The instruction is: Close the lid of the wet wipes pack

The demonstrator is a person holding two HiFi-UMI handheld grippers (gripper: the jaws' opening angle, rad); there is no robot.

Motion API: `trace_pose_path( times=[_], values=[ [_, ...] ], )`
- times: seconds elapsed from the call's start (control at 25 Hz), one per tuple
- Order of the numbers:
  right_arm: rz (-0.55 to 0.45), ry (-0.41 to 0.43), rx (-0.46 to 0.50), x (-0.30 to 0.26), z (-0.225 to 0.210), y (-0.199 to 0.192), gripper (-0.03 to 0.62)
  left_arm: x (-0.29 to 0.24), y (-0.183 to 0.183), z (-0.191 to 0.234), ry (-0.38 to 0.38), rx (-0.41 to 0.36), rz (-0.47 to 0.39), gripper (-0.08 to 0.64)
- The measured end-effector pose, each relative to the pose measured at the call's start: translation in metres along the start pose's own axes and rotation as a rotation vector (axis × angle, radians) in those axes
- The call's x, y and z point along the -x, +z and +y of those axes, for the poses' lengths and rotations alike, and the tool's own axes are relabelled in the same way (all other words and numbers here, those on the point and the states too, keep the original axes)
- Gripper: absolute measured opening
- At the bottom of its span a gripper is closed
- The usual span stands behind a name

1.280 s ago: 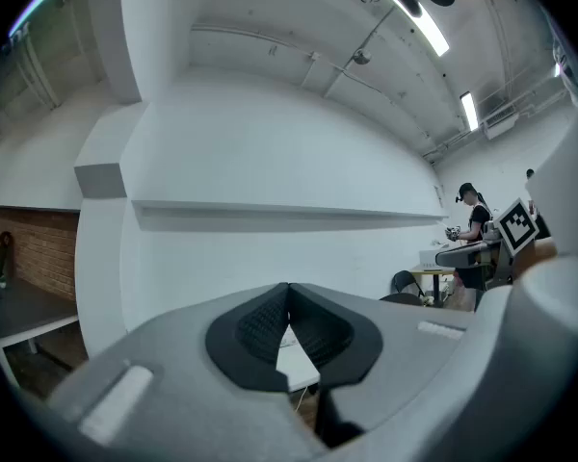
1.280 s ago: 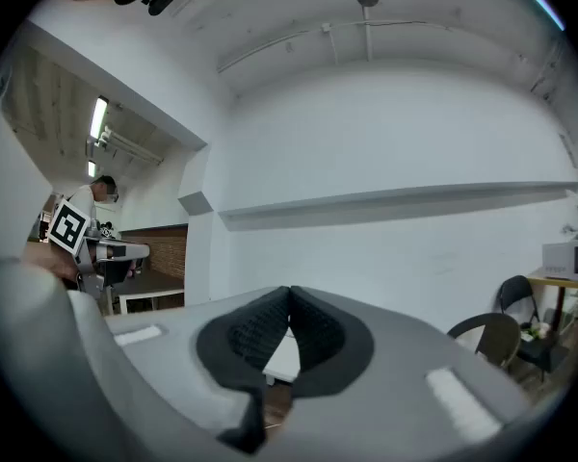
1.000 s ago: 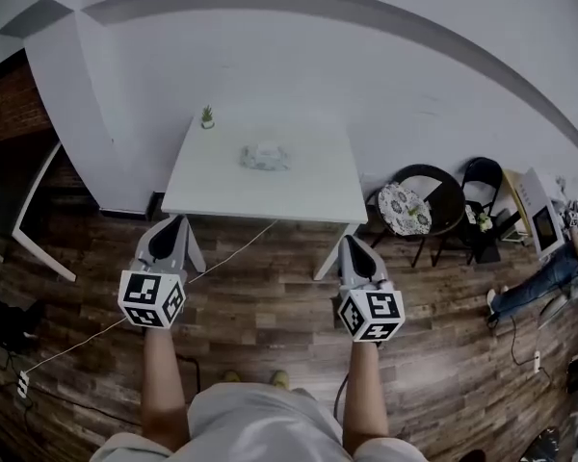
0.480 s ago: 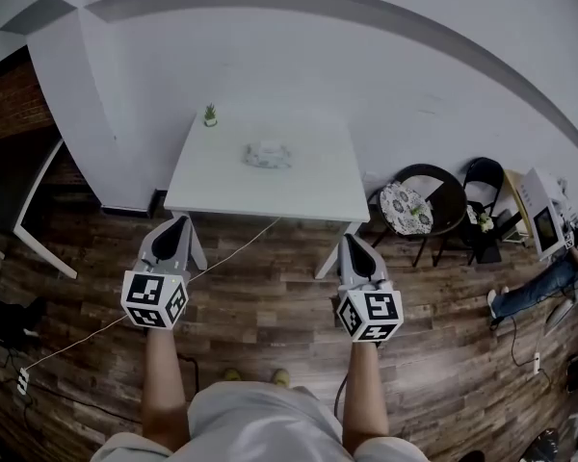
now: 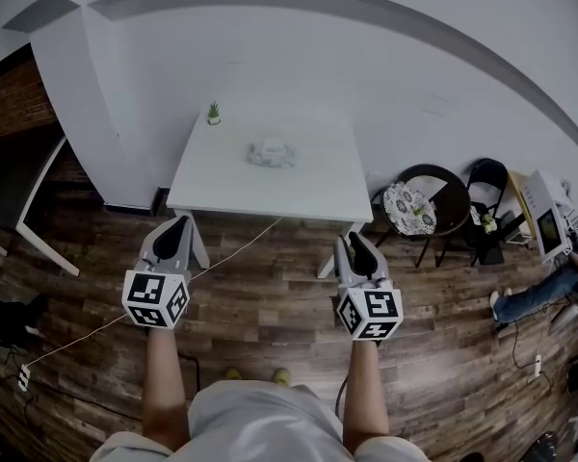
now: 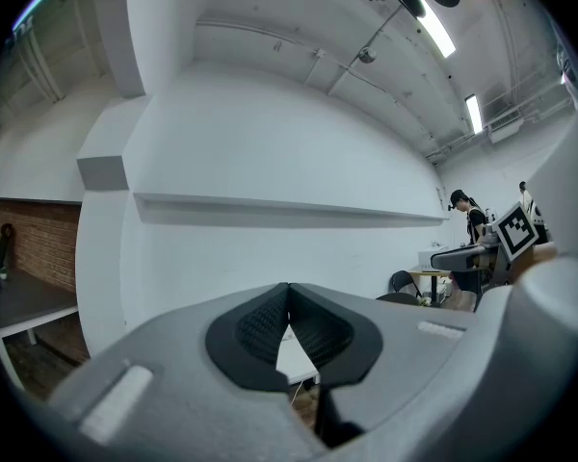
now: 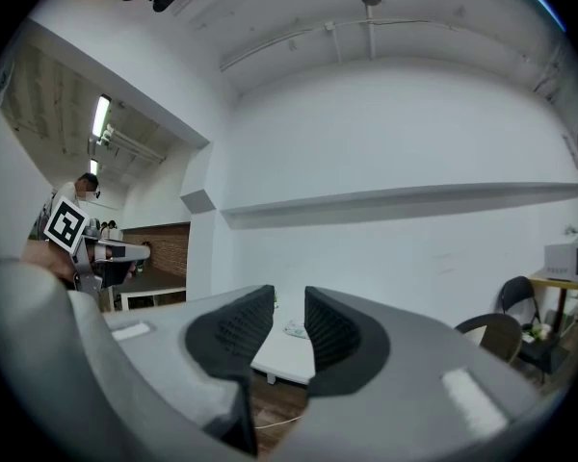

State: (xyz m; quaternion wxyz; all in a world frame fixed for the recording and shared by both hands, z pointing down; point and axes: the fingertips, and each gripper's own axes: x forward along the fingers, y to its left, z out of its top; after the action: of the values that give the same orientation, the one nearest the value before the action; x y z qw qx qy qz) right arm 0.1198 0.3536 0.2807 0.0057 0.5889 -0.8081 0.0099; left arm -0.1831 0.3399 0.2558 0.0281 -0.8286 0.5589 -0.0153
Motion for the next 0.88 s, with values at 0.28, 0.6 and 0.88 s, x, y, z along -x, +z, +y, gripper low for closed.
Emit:
trace_pose_path(
  times=[0.28, 0.6, 0.88],
  values=[
    [0.000, 0.003, -0.021, 0.004, -0.020, -0.005, 0.106, -0.012, -0.004, -0.020, -0.013, 0.001, 0.017, 0.003],
    [0.007, 0.032, -0.039, 0.000, -0.056, -0.010, 0.106, -0.037, -0.002, -0.054, -0.006, -0.024, 0.029, 0.003],
    [0.017, 0.051, -0.059, -0.012, -0.085, -0.023, 0.106, -0.059, -0.012, -0.075, 0.004, -0.042, 0.049, 0.003]
  ],
)
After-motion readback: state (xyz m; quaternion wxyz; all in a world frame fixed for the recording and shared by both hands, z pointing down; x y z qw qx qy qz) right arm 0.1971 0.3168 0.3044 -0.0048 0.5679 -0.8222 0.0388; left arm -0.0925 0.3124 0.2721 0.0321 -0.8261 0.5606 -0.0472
